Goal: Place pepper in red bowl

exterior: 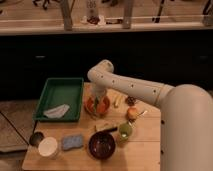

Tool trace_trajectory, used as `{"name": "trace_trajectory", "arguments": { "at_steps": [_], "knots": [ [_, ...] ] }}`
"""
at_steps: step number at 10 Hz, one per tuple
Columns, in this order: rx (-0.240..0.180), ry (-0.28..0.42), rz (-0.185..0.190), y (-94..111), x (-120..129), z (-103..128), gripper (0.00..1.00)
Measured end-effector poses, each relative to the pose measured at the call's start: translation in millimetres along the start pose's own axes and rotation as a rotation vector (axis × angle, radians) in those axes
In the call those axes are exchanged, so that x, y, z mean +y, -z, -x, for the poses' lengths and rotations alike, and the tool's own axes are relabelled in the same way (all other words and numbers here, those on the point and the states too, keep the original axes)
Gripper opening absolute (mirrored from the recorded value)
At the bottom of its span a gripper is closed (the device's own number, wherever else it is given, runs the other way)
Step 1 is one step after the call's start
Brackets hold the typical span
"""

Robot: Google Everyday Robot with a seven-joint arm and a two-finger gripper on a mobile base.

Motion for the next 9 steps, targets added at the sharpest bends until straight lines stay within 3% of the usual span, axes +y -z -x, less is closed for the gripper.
{"name": "trace_trajectory", "arguments": {
  "at_steps": [4, 9],
  "knots": [
    [-0.018, -0.031, -0.012, -9, -2, -9, 0.03],
    [-0.042, -0.030, -0.025, -16, -6, -10, 0.54]
  ]
}}
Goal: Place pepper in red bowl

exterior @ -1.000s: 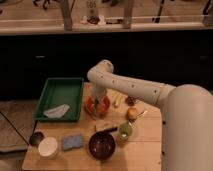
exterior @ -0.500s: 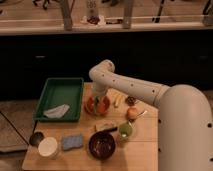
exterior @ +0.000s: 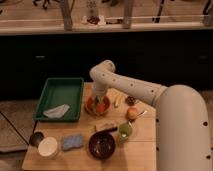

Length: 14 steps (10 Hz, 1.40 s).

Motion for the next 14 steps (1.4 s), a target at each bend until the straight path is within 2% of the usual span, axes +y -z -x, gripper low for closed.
{"name": "trace_trajectory", "arguments": {
  "at_steps": [3, 14],
  "knots": [
    [-0.011, 0.000, -0.008, -2.2, -0.5, 0.0, 0.79],
    [-0.006, 0.003, 0.008, -6.1, -0.1, 2.4, 0.80]
  ]
}}
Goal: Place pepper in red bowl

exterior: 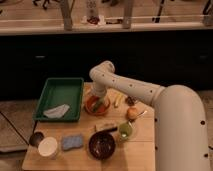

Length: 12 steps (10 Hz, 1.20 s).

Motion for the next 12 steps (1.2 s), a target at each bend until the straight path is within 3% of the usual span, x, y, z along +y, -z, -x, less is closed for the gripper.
{"name": "trace_trajectory", "arguments": {
  "at_steps": [12],
  "knots": [
    [0.028, 0.005, -0.025, 3.1, 1.3, -1.1, 0.80]
  ]
}}
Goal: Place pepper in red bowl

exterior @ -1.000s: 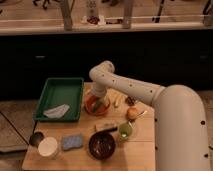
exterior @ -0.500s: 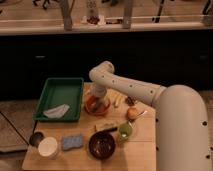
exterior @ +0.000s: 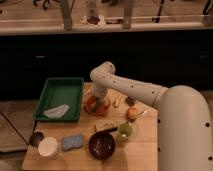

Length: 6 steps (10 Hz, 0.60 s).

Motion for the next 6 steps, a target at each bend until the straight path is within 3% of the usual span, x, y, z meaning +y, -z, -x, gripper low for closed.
{"name": "trace_trajectory", "arguments": {
  "at_steps": [6],
  "knots": [
    [0.000, 0.000, -0.004, 0.7, 1.0, -0.8, 0.80]
  ]
}}
